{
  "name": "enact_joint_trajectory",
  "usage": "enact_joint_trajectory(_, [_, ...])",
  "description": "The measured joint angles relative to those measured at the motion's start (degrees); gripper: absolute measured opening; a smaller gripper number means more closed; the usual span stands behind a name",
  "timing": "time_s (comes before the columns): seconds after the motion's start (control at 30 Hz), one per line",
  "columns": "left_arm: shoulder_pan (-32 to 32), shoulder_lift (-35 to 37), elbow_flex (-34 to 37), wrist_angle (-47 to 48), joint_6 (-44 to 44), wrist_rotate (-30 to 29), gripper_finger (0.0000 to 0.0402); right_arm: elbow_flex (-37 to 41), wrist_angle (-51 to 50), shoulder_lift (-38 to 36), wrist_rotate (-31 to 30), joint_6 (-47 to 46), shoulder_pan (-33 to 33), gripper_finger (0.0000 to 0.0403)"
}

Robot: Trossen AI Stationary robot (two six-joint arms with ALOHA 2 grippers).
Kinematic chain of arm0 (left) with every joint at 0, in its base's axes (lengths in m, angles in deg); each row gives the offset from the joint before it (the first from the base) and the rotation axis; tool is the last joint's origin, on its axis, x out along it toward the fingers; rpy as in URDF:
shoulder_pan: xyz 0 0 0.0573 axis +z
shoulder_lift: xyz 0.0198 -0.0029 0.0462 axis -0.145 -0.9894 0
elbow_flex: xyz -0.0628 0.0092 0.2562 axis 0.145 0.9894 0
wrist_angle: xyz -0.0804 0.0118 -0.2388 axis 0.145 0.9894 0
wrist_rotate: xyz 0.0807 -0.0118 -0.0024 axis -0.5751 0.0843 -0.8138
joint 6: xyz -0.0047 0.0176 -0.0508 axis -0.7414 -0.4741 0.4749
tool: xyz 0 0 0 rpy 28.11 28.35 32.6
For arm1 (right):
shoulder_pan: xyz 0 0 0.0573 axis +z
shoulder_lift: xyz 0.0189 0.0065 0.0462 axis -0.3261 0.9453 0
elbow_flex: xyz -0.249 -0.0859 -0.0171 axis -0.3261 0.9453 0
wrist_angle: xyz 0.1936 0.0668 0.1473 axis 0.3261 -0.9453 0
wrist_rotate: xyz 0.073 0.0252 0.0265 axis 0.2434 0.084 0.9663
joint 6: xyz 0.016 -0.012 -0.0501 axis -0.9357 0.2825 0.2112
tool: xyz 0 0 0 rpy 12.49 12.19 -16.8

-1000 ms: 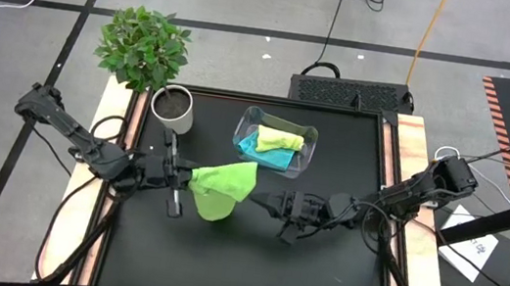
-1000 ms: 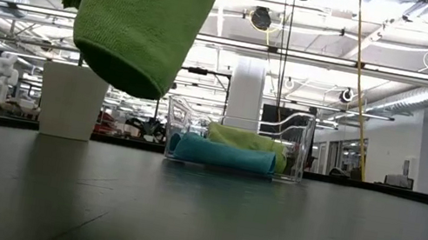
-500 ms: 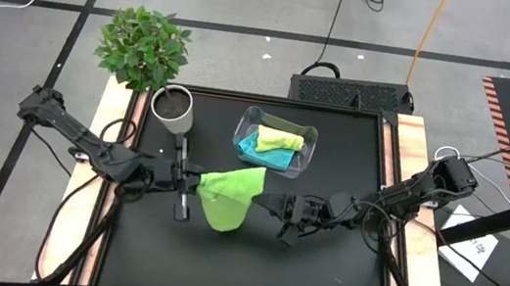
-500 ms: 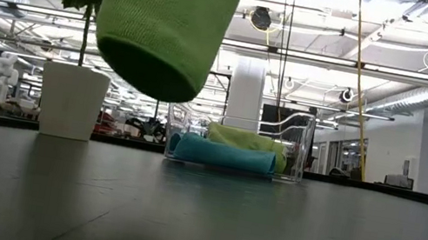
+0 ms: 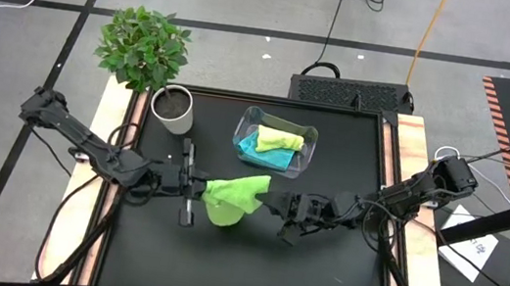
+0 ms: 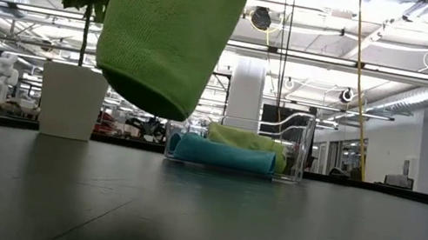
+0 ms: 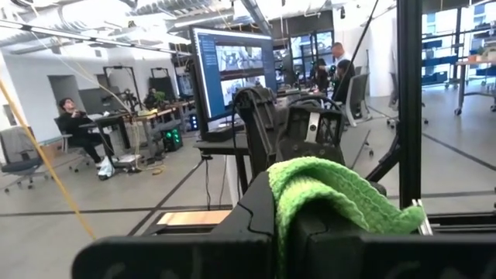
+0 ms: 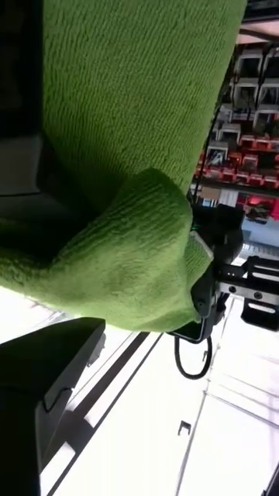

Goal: Fold microfiber towels
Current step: Fold the green towel

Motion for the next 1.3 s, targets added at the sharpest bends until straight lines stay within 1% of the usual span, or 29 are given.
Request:
enact_joint_trajectory(0.23, [1.21, -0.85, 0.00, -1.60, 0.14, 0.99, 0.0000, 0.00, -1.13, 0.01, 1.21, -2.72, 0.00, 0.0182])
enact_joint_trajectory(0.37, [2.08, -0.85, 0.00, -1.46, 0.98, 2.46, 0.0000, 0.00, -1.09, 0.00, 1.28, -3.41, 0.24, 0.0162])
enact_joint_trajectory(0.57, [2.98, -1.13, 0.00, -1.64, 1.42, 2.97, 0.0000, 0.00, -2.12, 0.01, 1.29, -4.69, 0.50, 0.0104])
enact_joint_trajectory(0.67, [3.11, -1.27, 0.00, -1.04, 1.40, 3.00, 0.0000, 0.00, -1.69, 0.02, 1.32, -6.94, 1.03, 0.0061])
enact_joint_trajectory(0.73, [3.13, -1.27, 0.00, -0.80, 1.11, 3.00, 0.0000, 0.00, 0.00, 0.00, 1.33, -9.81, 1.48, 0.0026])
enact_joint_trajectory(0.8, [3.13, -1.24, 0.00, 0.72, 0.75, 2.95, 0.0000, 0.00, 2.80, 0.00, 1.31, -11.76, 2.03, 0.0007])
enact_joint_trajectory(0.9, [3.08, -0.96, 0.02, 3.58, 0.64, 2.22, 0.0000, -0.20, 4.78, -0.98, 1.00, -12.96, 3.01, 0.0006])
enact_joint_trajectory(1.0, [3.10, -0.59, 0.00, 5.13, 1.10, 1.80, 0.0001, -1.92, 3.14, -2.90, -2.49, -16.63, 3.83, 0.0002])
enact_joint_trajectory(1.07, [2.91, -0.64, 0.01, 6.16, 0.84, 1.90, 0.0004, -3.60, -1.73, -4.67, -4.31, -20.96, 3.89, 0.0002])
enact_joint_trajectory(1.17, [2.55, -0.70, 0.02, 6.61, -0.18, 2.86, 0.0016, -5.40, -11.59, -6.25, -4.84, -25.49, 3.84, 0.0001])
enact_joint_trajectory(1.23, [2.39, -0.68, 0.02, 7.01, -0.68, 2.98, 0.0025, -6.28, -13.87, -6.15, -5.13, -27.30, 3.85, 0.0001])
enact_joint_trajectory(1.3, [2.03, -0.69, 0.02, 7.85, -1.56, 3.69, 0.0036, -6.95, -14.06, -6.20, -6.16, -27.56, 3.89, 0.0001])
